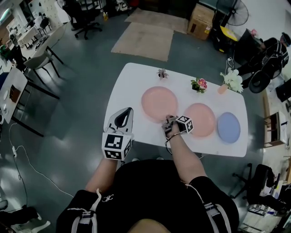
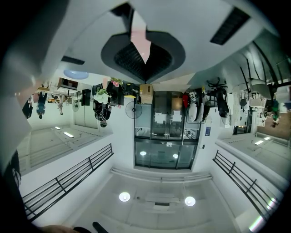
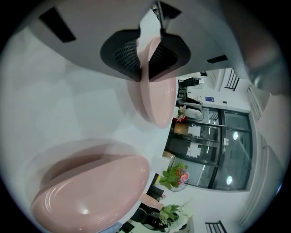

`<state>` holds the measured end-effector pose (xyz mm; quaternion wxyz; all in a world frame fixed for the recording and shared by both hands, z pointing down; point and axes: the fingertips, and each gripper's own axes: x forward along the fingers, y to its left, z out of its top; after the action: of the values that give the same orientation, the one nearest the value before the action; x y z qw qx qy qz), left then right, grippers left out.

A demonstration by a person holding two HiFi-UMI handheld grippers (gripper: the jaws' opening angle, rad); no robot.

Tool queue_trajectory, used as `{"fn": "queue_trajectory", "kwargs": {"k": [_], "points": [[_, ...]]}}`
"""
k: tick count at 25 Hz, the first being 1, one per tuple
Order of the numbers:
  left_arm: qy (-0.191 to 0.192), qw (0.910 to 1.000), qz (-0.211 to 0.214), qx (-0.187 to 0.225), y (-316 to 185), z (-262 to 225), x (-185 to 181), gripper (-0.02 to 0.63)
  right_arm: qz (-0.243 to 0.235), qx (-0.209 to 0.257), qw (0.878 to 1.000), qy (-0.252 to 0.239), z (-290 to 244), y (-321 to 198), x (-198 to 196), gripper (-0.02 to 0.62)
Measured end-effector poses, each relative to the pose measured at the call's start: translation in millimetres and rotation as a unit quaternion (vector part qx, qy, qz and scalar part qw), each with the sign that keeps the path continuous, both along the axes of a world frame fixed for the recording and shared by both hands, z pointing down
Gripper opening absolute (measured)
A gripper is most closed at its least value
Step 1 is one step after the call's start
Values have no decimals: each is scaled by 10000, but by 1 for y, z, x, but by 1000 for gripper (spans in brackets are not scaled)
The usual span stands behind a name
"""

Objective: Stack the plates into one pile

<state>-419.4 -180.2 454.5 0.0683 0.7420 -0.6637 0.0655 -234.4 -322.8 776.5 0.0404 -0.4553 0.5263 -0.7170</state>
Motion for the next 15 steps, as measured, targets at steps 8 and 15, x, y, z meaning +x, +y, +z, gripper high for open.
{"fn": "queue_trajectory", "kwargs": {"k": [8, 15], "points": [[35, 9999, 133, 11, 0, -3, 10, 12, 43, 487, 9984, -290, -30, 2, 4, 55], [114, 9987, 505, -15, -14, -3, 34, 12, 407, 942, 9928, -610, -89, -5, 26, 57]]}}
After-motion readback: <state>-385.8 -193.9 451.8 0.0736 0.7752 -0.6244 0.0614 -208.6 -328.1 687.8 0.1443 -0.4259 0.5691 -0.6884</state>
